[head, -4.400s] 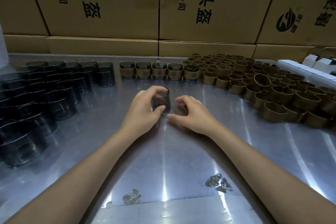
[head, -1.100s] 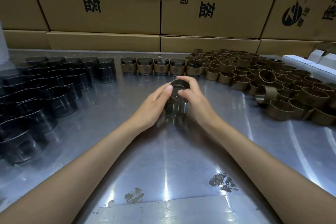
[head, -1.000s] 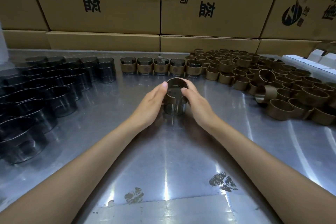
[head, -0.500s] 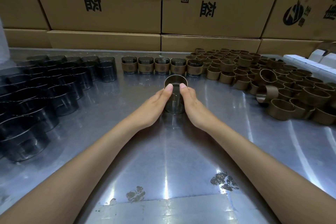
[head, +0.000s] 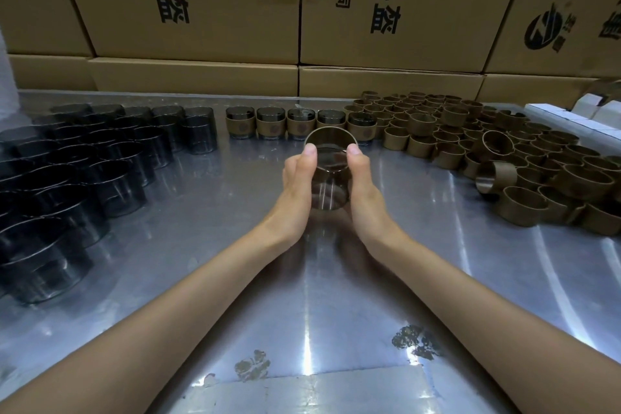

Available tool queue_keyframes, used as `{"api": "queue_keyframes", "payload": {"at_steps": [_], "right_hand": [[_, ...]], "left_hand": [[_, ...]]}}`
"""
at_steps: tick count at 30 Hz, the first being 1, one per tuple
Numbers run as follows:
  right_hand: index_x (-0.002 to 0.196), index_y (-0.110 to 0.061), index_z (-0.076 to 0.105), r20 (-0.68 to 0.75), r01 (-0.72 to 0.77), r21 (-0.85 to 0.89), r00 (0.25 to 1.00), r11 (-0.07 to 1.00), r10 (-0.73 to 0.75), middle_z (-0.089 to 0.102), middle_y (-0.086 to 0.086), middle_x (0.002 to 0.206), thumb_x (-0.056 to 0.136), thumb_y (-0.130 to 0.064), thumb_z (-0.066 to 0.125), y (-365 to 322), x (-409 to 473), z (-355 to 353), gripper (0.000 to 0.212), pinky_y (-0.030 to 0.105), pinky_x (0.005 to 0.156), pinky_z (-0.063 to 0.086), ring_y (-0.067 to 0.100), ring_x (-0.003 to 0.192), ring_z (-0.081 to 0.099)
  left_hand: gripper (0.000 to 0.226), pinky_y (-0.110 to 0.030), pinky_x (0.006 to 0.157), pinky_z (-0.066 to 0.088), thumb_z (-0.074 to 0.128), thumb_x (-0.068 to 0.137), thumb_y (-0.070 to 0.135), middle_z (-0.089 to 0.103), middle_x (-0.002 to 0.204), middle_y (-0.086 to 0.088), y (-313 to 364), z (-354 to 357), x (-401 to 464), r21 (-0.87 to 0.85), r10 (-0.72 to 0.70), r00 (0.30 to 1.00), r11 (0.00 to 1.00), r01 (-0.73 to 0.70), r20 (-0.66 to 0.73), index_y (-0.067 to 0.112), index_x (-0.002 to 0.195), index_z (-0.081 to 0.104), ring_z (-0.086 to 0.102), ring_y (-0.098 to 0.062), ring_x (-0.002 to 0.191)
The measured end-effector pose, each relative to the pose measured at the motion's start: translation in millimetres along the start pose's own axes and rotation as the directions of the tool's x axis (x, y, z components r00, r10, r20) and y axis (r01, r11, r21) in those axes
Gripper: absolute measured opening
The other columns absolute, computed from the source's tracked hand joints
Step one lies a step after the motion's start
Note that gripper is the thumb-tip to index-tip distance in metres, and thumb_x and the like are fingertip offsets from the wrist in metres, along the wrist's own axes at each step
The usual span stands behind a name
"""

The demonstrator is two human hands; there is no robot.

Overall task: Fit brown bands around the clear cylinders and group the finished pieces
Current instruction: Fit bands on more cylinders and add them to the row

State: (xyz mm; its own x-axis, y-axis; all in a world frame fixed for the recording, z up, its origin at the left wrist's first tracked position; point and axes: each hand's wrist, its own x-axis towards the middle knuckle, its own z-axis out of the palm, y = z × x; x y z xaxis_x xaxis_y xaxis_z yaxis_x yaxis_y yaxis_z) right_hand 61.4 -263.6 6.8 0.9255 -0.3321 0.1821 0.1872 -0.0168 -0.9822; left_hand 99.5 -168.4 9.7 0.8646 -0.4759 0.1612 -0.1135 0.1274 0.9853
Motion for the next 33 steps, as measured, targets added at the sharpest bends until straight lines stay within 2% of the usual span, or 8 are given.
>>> {"api": "queue_keyframes", "payload": {"at_steps": [5,8,13,18,21,24,27,33], "right_hand": [[0.129,-0.005,0.044,-0.038,-0.029,0.141,0.999,0.99,0.035,0.06,0.022,0.121,0.093,-0.057,0.04,1.0,0.2,1.6,0.063,0.054,0.096,0.049,0.031,0.109,0.062],[0.126,-0.008,0.048,-0.053,-0.039,0.161,0.997,0.986,0.048,0.063,0.019,0.117,0.08,-0.06,0.044,-0.9,0.7,1.6,0.07,0.053,0.096,0.049,0.029,0.108,0.064],[0.128,-0.005,0.051,-0.069,-0.059,0.245,0.995,0.968,0.078,0.064,0.02,0.119,0.097,-0.042,0.044,0.4,2.6,-2.3,0.049,0.052,0.101,0.045,0.031,0.112,0.061],[0.125,-0.004,0.057,0.084,-0.148,0.395,0.989,0.907,0.125,0.065,0.019,0.119,0.092,-0.032,0.052,-8.9,5.9,-10.0,0.044,0.038,0.088,0.053,0.03,0.106,0.064],[0.11,-0.01,0.066,0.253,-0.332,0.237,0.929,0.913,0.272,0.07,0.01,0.107,0.077,-0.048,0.059,-15.9,5.6,-21.3,0.05,0.033,0.084,0.053,0.022,0.096,0.068],[0.112,-0.005,0.061,0.338,-0.507,0.145,0.833,0.85,0.439,0.069,0.011,0.114,0.07,-0.05,0.064,-16.0,8.2,-33.1,0.062,0.031,0.094,0.048,0.022,0.106,0.067],[0.114,-0.004,0.06,0.356,-0.519,0.236,0.833,0.821,0.424,0.069,0.01,0.112,0.07,-0.043,0.067,-14.5,9.1,-36.9,0.06,0.026,0.089,0.051,0.02,0.104,0.067],[0.126,-0.006,0.056,0.384,-0.466,0.329,0.861,0.821,0.334,0.062,0.012,0.128,0.067,-0.036,0.073,-12.4,9.7,-38.1,0.068,0.027,0.091,0.053,0.025,0.119,0.059]], "left_hand": [[0.085,-0.057,0.104,0.041,0.043,0.072,0.069,0.053,0.132,-0.021,-1.7,1.4,-0.4,-0.192,-0.062,0.998,0.98,0.058,-0.014,0.013,0.136,0.043,0.054,-0.034,0.121],[0.065,-0.054,0.104,0.042,0.039,0.089,0.058,0.06,0.126,-0.019,-0.6,1.8,-0.9,-0.255,-0.084,0.996,0.964,0.075,-0.027,0.011,0.133,0.049,0.058,-0.031,0.118],[0.04,-0.041,0.096,0.05,0.038,0.101,0.032,0.069,0.11,-0.016,1.9,2.3,-1.8,-0.373,-0.098,0.994,0.925,0.072,-0.051,0.006,0.12,0.061,0.064,-0.026,0.106],[0.042,-0.038,0.092,0.052,0.041,0.1,0.029,0.065,0.119,-0.02,6.8,-3.0,-1.2,-0.405,-0.09,0.994,0.912,0.059,-0.058,0.002,0.129,0.054,0.063,-0.03,0.111],[0.036,-0.033,0.083,0.055,0.042,0.099,0.03,0.07,0.105,-0.012,8.7,-10.6,0.0,-0.384,-0.058,0.998,0.922,0.047,-0.018,0.007,0.117,0.063,0.066,-0.025,0.101],[0.03,-0.029,0.082,0.054,0.045,0.096,0.028,0.071,0.1,-0.004,9.6,-21.3,3.0,-0.321,-0.051,0.998,0.945,0.064,0.047,0.011,0.111,0.066,0.066,-0.017,0.097],[0.046,-0.032,0.091,0.048,0.052,0.086,0.032,0.064,0.114,-0.009,8.6,-29.7,5.6,-0.319,-0.115,0.984,0.935,0.153,0.135,0.009,0.125,0.059,0.061,-0.02,0.105],[0.069,-0.027,0.086,0.049,0.063,0.069,0.056,0.069,0.116,-0.009,9.5,-40.8,6.4,-0.2,-0.321,0.905,0.902,0.382,0.279,0.008,0.118,0.063,0.067,-0.017,0.104]]}}
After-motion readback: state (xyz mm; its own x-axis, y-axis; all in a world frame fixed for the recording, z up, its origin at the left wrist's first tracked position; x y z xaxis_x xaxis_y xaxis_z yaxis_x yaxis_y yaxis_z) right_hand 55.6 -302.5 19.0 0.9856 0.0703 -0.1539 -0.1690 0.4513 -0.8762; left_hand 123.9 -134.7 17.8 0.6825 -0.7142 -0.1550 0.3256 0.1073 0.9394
